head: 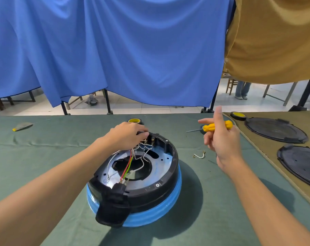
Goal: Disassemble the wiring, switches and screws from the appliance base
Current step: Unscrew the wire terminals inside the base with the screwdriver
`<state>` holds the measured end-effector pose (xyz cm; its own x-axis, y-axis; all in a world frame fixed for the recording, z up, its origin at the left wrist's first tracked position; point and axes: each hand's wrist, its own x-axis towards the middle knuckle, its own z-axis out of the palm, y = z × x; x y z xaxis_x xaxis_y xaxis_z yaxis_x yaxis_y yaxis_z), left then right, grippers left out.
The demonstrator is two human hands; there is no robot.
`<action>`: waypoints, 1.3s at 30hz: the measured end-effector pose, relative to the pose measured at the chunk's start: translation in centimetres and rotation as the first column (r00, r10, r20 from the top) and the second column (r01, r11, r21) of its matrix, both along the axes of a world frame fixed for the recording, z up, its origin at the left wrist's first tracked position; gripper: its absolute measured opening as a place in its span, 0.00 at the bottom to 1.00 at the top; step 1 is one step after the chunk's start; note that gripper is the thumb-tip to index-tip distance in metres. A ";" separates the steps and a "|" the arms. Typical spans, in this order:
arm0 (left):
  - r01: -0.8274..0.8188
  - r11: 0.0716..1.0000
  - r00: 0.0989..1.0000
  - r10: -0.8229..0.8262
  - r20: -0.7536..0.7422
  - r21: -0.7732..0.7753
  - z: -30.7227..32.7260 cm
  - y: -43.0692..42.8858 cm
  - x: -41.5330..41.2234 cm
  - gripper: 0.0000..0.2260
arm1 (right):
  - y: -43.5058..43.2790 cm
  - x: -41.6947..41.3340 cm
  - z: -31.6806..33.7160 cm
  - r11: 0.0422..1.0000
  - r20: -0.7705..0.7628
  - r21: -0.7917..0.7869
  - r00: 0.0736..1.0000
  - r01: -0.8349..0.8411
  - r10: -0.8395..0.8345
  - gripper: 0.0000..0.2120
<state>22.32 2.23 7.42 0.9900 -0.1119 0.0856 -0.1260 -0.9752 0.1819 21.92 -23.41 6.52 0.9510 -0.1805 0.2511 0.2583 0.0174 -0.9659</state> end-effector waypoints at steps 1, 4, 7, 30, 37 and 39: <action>0.000 1.000 1.000 0.000 -0.007 0.008 0.2 0.2 0.0 0.15 | 0.6 -0.3 0.3 0.999 0.022 0.031 1.000 -0.013 0.013 0.32; 0.017 1.000 0.998 -0.017 -0.060 -0.005 0.7 0.8 -0.1 0.14 | 2.3 -1.0 1.2 0.986 0.049 0.131 0.994 -0.107 0.101 0.35; 0.045 0.997 0.997 -0.050 -0.062 -0.070 0.9 1.8 -0.4 0.13 | 4.2 -1.5 1.6 0.972 0.048 0.143 0.982 -0.188 0.183 0.32; 0.131 0.756 0.948 -0.285 -0.141 -0.641 -1.5 4.5 -0.3 0.11 | 8.7 1.6 -0.5 0.973 0.092 -0.117 0.973 -0.201 0.212 0.17; 0.113 0.753 0.956 -0.261 -0.136 -0.648 -1.5 4.4 -0.4 0.11 | 8.7 1.5 -0.6 0.976 0.121 -0.155 0.977 -0.156 0.175 0.16; 0.105 0.763 0.960 -0.246 -0.135 -0.637 -1.4 4.4 -0.3 0.10 | 8.7 1.4 -0.5 0.973 0.123 -0.175 0.977 -0.150 0.173 0.16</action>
